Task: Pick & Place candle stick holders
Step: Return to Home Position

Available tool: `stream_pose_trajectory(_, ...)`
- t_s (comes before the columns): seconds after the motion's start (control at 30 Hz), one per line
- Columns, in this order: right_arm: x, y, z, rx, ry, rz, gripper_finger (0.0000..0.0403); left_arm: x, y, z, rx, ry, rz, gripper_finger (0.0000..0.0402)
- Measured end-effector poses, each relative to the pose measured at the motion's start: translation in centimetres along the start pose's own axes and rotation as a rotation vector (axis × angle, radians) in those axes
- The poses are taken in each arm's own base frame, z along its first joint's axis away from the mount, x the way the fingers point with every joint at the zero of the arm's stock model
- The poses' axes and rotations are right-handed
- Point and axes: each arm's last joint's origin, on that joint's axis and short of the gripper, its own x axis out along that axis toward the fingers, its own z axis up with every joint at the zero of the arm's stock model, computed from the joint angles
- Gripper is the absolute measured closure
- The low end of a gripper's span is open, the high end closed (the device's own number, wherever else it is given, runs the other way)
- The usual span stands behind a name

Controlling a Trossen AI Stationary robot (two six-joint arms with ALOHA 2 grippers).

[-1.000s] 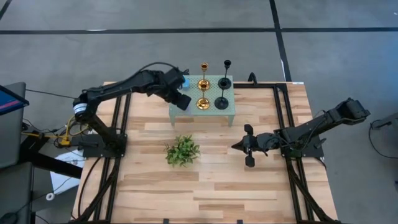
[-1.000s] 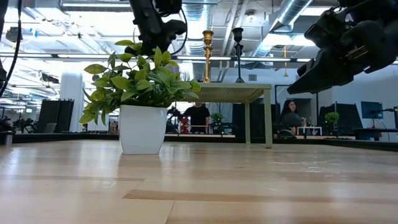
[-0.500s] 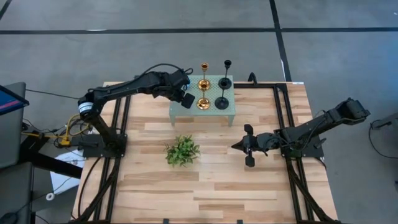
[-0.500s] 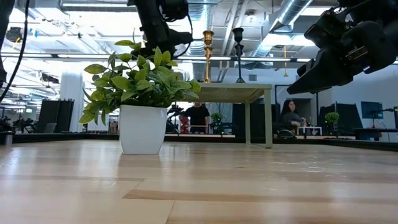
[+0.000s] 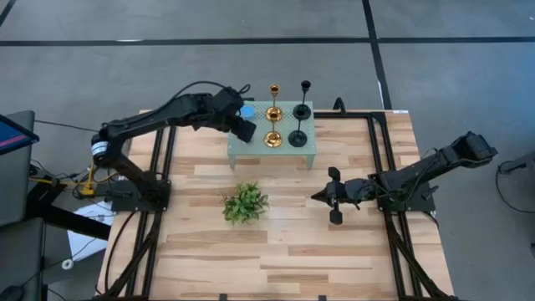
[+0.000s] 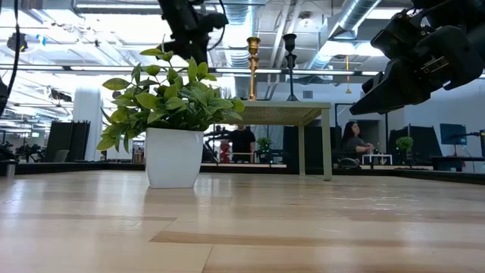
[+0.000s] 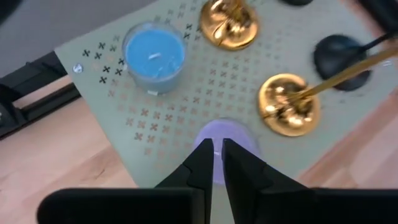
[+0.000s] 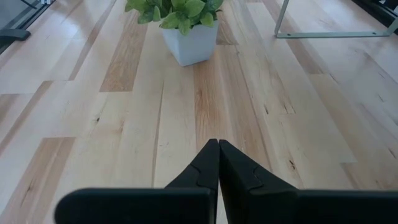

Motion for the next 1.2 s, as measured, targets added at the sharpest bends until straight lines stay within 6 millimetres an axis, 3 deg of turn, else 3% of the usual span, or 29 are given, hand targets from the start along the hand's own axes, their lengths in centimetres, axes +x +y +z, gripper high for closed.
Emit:
stream_pose_trajectory(0.3, 0.0, 0.0, 0.0, 0.000, 0.000, 0.000, 0.0403, -3.0, -0.7, -0.5, 0.030, -0.068, -0.083, 0.0367)
stream_pose_trajectory(0.6, 0.0, 0.0, 0.0, 0.000, -0.001, 0.001, 0.0403, -6.6, -3.4, -2.3, 0.323, -0.153, -0.249, 0.0369)
stream_pose_trajectory(0.8, -0.1, 0.0, 0.2, 0.006, -0.020, 0.007, 0.0403, -8.9, -5.4, -3.6, 0.527, -0.236, -0.378, 0.0397)
stream_pose_trajectory(1.2, -1.8, 0.0, 1.7, -0.015, -0.137, 0.098, 0.0403, -10.3, -7.1, -5.5, 0.621, -0.253, -0.425, 0.0398)
